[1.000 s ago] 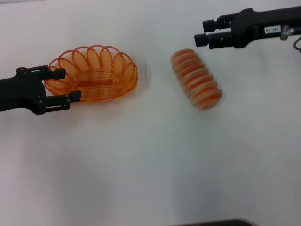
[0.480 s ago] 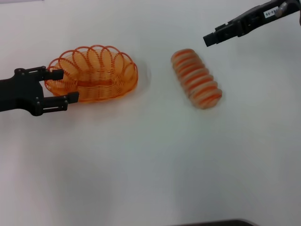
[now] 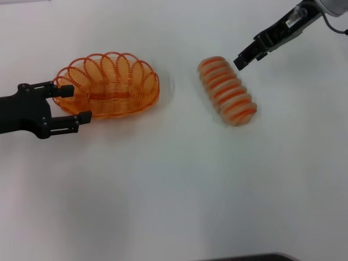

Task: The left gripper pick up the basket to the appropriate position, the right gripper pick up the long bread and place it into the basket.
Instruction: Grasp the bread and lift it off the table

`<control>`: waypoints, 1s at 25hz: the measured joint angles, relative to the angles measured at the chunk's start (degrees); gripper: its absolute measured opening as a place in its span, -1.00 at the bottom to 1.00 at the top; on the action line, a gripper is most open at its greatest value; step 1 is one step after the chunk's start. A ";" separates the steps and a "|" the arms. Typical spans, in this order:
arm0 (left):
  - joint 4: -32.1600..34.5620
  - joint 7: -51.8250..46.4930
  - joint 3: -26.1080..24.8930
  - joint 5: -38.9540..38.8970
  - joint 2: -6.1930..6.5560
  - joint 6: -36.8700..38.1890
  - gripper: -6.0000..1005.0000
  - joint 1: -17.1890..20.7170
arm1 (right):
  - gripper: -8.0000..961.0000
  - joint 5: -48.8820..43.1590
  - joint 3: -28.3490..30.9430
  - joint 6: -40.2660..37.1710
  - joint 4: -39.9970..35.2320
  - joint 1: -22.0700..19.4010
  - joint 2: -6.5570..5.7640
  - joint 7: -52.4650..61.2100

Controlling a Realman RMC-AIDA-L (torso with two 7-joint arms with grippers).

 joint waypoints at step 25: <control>-1.12 2.16 0.68 0.73 -0.35 -2.10 0.52 0.14 | 0.93 -4.66 -10.27 9.22 5.49 2.38 3.13 15.76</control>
